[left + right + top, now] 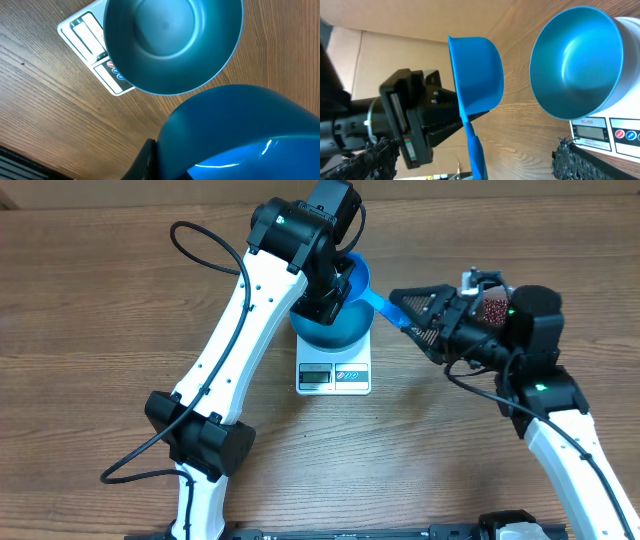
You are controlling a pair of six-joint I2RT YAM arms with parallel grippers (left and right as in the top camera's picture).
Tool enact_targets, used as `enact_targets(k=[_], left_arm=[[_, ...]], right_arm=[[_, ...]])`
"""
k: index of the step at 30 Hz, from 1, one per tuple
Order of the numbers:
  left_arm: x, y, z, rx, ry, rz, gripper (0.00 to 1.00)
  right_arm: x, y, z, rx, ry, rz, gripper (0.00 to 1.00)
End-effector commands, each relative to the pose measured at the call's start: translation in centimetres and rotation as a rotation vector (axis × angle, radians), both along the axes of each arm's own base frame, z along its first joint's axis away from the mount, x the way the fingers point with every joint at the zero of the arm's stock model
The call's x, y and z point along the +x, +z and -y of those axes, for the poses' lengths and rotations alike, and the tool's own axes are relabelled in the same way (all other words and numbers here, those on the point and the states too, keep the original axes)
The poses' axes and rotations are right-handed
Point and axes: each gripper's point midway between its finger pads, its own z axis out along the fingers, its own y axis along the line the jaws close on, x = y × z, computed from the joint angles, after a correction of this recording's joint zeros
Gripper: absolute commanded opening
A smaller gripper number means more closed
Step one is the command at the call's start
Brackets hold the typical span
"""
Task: Scoop item into bowl and weigh 150g on scale
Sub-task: 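Close the right gripper on the blue scoop's handle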
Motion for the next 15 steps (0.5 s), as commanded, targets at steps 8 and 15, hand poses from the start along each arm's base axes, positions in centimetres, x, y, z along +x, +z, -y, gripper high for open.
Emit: enact_targets(k=[8,15], left_arm=[[-1.2,2.1,1.2,-0.056,0.076,0.012,0.04],[-2.0,2.0,2.4,-0.067,0.138,-0.01,0.04]], right_arm=[[1.1,0.9,0.3,-0.022,-0.069,0.031,0.97],[1.2,1.4,0.3,-0.018,-0.067,0.053,0.84]])
